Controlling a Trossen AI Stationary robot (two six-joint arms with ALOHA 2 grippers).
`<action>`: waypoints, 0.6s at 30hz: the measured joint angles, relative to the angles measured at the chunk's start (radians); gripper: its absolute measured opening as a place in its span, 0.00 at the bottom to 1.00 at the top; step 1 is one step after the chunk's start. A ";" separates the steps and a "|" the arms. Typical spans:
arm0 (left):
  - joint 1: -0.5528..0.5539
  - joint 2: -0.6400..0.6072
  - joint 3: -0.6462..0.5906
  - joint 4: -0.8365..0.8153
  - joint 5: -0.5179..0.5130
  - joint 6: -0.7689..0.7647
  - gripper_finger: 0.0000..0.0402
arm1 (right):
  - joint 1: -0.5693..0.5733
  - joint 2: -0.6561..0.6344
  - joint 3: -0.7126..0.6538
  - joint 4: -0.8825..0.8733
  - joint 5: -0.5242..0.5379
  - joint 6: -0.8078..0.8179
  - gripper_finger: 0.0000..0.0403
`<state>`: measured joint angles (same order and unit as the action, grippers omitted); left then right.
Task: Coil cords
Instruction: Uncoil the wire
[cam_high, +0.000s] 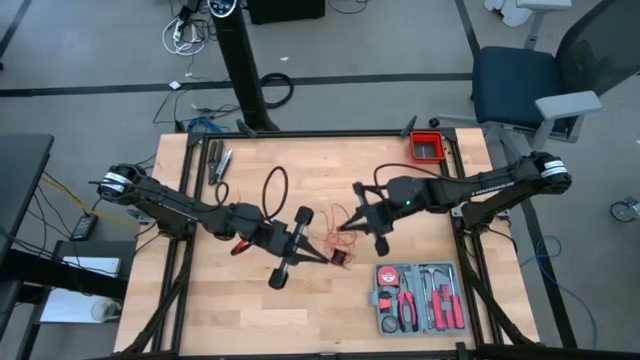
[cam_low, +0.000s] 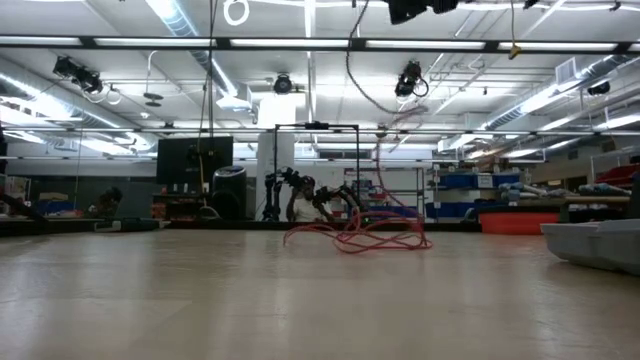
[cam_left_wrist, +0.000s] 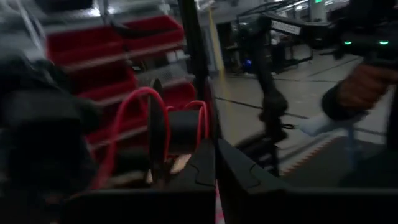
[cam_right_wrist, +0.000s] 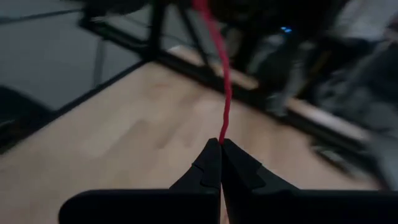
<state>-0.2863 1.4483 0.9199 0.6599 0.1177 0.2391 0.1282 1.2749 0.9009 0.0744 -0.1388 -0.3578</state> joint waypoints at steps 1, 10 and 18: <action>0.000 0.000 0.000 0.009 -0.026 0.021 0.01 | 0.000 0.000 0.000 -0.027 -0.033 0.008 0.00; 0.000 0.000 0.000 0.116 -0.259 0.203 0.01 | 0.006 -0.029 0.000 -0.243 -0.235 0.153 0.00; 0.006 -0.001 0.000 0.081 -0.407 0.259 0.01 | 0.041 -0.128 0.000 -0.395 -0.208 0.193 0.00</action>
<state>-0.2799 1.4475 0.9203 0.7412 -0.2895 0.4980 0.1689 1.1468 0.9009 -0.3204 -0.3469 -0.1651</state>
